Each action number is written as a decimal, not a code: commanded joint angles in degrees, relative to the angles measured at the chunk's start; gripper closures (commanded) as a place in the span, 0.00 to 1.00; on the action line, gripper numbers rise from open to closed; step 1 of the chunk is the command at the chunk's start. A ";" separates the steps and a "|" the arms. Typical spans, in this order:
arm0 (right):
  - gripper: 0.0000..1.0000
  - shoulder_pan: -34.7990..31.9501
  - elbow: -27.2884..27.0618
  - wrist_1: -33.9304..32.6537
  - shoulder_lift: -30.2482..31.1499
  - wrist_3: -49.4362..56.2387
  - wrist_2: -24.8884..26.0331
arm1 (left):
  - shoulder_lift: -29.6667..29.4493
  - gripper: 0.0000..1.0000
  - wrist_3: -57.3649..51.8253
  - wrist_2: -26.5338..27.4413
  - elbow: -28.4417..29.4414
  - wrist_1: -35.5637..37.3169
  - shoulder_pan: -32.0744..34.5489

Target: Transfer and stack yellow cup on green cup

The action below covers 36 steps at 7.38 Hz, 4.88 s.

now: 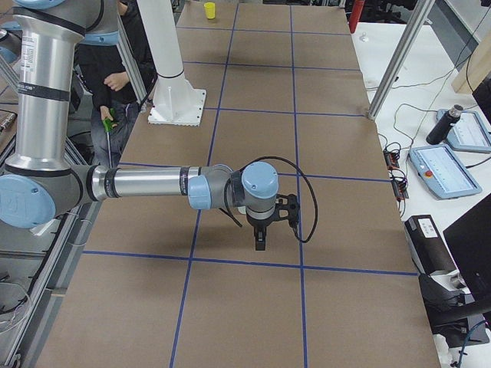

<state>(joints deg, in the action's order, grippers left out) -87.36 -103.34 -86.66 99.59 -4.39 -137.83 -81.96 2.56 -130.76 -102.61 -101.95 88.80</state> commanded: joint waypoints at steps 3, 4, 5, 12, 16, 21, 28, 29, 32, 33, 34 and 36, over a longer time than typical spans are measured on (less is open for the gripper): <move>0.01 0.00 -0.55 0.09 -0.02 0.00 -0.16 | 0.05 0.00 7.13 0.50 -0.13 -1.65 -2.31; 0.01 -0.35 -0.81 0.09 0.16 0.00 -0.25 | 3.36 0.00 13.98 0.94 -0.83 -8.37 -4.32; 0.01 -0.44 -0.99 0.18 0.42 0.00 -0.42 | 9.39 0.00 19.61 1.03 -1.10 -19.92 -6.16; 0.01 -1.23 -1.25 0.26 1.22 0.09 0.02 | 24.13 0.00 45.59 2.26 -18.32 -22.77 -16.46; 0.01 -1.41 -0.64 0.44 1.04 0.17 0.19 | 23.17 0.00 45.69 13.50 -33.24 8.82 -17.52; 0.01 -1.67 -0.81 0.53 1.22 0.18 0.19 | 24.22 0.00 58.13 22.63 -34.06 14.59 -21.82; 0.01 -1.67 -1.34 0.79 1.65 0.79 0.54 | 20.46 0.00 92.13 32.67 -34.06 23.02 -43.96; 0.01 -1.67 -1.34 0.70 1.74 0.79 0.54 | 19.14 0.02 93.75 32.67 -34.15 23.03 -44.32; 0.01 -1.67 -1.34 0.79 1.66 0.88 0.54 | 15.44 0.01 108.81 38.25 -32.58 27.91 -51.76; 0.01 -1.67 -1.34 0.88 1.74 0.97 0.54 | 14.30 0.01 114.71 38.56 -31.17 30.73 -53.10; 0.01 -1.67 -1.34 0.88 1.83 0.97 0.46 | 14.72 0.01 120.16 38.82 -30.81 34.16 -55.03; 0.01 -1.67 -1.69 0.79 2.10 0.88 0.37 | 15.51 0.01 128.88 38.91 -28.97 39.45 -59.51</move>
<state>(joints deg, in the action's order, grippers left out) -89.03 -104.81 -85.80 101.63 -3.45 -137.46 -67.02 125.99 -91.98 -132.73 -65.44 31.84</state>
